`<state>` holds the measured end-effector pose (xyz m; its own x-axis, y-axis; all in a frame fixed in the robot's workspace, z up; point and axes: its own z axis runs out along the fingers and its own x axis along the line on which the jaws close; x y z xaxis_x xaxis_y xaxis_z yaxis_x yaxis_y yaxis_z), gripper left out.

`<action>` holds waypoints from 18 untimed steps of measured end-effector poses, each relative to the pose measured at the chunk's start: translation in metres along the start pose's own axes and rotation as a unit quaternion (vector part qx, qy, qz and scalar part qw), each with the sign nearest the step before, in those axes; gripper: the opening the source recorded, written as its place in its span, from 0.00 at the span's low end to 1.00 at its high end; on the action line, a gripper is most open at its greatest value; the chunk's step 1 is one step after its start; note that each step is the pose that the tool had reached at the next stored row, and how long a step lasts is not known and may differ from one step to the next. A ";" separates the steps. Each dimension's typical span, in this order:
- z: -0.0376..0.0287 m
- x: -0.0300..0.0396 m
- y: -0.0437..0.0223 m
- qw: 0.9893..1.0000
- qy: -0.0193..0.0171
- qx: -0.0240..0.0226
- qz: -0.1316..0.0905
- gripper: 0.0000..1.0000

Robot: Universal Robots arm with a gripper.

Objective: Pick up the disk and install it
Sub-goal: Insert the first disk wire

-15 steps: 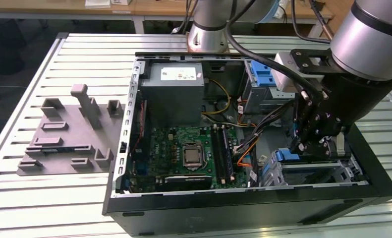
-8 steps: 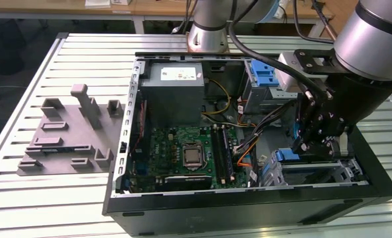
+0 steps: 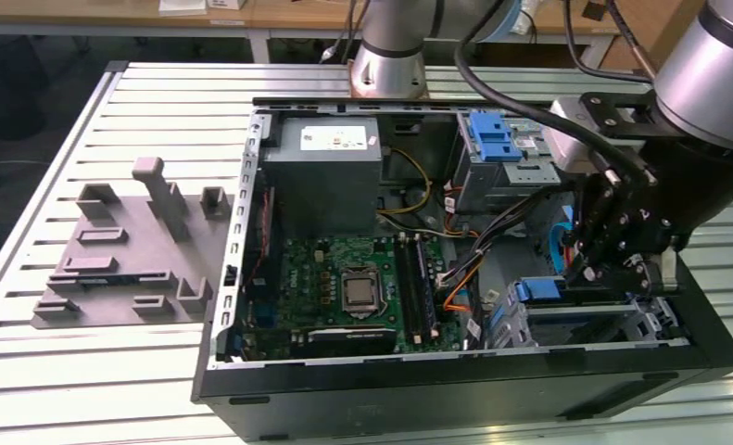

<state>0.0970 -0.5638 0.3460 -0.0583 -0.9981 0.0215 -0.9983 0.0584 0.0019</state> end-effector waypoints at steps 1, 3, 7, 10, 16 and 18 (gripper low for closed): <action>0.0000 -0.0001 -0.0018 1.000 0.000 0.000 0.000 0.11; 0.0000 -0.0003 -0.0034 1.000 0.000 0.000 0.000 0.11; -0.0020 -0.0002 -0.0035 1.000 0.000 0.000 0.000 0.11; -0.0062 -0.0003 -0.0037 1.000 0.000 0.000 0.000 0.11; -0.0074 -0.0026 -0.0168 1.000 0.000 0.000 0.000 0.11; -0.0074 -0.0037 -0.0227 1.000 0.000 0.000 0.000 0.11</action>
<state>0.1200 -0.5613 0.3533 -0.0583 -0.9981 0.0215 -0.9983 0.0584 0.0019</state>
